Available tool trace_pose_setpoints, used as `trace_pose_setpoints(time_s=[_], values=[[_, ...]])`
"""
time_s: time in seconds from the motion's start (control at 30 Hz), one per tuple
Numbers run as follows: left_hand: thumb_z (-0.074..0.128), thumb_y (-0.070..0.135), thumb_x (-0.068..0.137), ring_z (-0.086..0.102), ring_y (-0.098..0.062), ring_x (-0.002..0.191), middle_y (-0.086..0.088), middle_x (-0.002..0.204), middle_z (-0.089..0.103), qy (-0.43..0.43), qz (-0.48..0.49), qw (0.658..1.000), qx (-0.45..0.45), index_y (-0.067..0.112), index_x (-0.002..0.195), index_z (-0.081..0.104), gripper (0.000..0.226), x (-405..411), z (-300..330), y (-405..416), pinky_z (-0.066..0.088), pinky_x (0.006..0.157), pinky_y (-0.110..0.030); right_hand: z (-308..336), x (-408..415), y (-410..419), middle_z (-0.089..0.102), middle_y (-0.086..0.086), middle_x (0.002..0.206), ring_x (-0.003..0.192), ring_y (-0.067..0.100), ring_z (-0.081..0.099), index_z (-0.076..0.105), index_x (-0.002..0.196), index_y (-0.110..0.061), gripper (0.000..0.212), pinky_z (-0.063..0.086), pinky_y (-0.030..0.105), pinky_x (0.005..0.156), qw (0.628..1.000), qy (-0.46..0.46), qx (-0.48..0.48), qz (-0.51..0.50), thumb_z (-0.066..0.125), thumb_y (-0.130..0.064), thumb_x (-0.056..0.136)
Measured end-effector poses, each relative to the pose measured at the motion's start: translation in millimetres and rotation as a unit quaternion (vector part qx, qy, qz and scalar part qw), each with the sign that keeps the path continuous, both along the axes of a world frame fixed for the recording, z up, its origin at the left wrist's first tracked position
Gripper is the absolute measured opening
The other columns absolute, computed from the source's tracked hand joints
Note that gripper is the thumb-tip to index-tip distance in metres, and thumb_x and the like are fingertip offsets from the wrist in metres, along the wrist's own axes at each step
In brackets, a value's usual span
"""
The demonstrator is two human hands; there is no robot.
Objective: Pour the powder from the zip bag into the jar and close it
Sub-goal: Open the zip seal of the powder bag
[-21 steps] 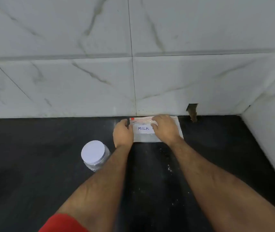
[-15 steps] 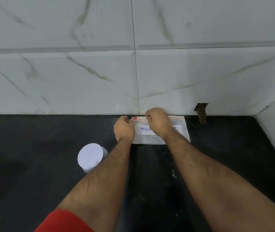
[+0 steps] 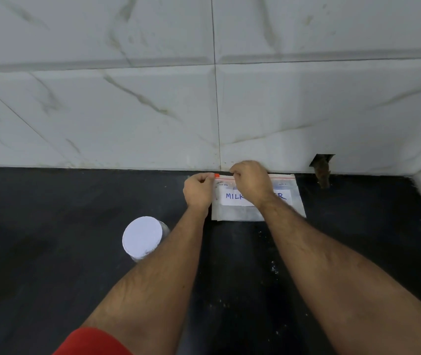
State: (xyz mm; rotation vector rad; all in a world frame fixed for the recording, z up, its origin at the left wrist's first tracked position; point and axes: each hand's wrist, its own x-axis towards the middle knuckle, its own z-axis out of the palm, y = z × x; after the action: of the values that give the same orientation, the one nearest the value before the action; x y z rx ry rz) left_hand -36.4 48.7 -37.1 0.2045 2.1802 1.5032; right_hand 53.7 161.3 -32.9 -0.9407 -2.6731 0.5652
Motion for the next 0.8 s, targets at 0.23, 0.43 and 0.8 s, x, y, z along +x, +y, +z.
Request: trace_pose_setpoints(time_s=[0.23,0.43,0.8], values=[[0.057,0.014,0.097,0.069,-0.017,0.076,-0.005,0.086,0.074,-0.018,-0.050,0.993,0.103,0.015,0.086,0.069,0.016,20.7,44.4,-25.0,0.058,0.069,-0.030,58.2,35.9,4.7,0.068,-0.005,0.091,0.086,0.016,0.062,0.075,0.098,-0.017,0.019,0.051,0.031,0.076,0.985,-0.041,-0.167,0.006,0.061,-0.030,0.096],[0.055,0.013,0.099,0.063,-0.017,0.074,-0.009,0.085,0.071,-0.008,-0.086,0.983,0.160,0.006,0.094,0.071,0.019,47.6,86.1,-58.2,0.053,0.065,-0.026,114.8,77.9,-19.0,0.071,-0.004,0.091,0.085,0.013,0.064,0.077,0.094,-0.011,0.016,0.052,0.029,0.080,0.978,-0.003,-0.208,0.020,0.068,-0.023,0.094],[0.057,0.014,0.098,0.056,-0.012,0.059,-0.003,0.070,0.065,0.005,-0.147,0.960,0.238,0.008,0.091,0.071,0.017,85.5,150.9,-121.5,0.049,0.055,-0.022,195.0,139.3,-93.3,0.068,-0.016,0.071,0.064,-0.002,0.060,0.074,0.075,-0.018,0.014,0.046,0.021,0.066,0.989,0.078,-0.118,0.047,0.071,-0.016,0.088]])
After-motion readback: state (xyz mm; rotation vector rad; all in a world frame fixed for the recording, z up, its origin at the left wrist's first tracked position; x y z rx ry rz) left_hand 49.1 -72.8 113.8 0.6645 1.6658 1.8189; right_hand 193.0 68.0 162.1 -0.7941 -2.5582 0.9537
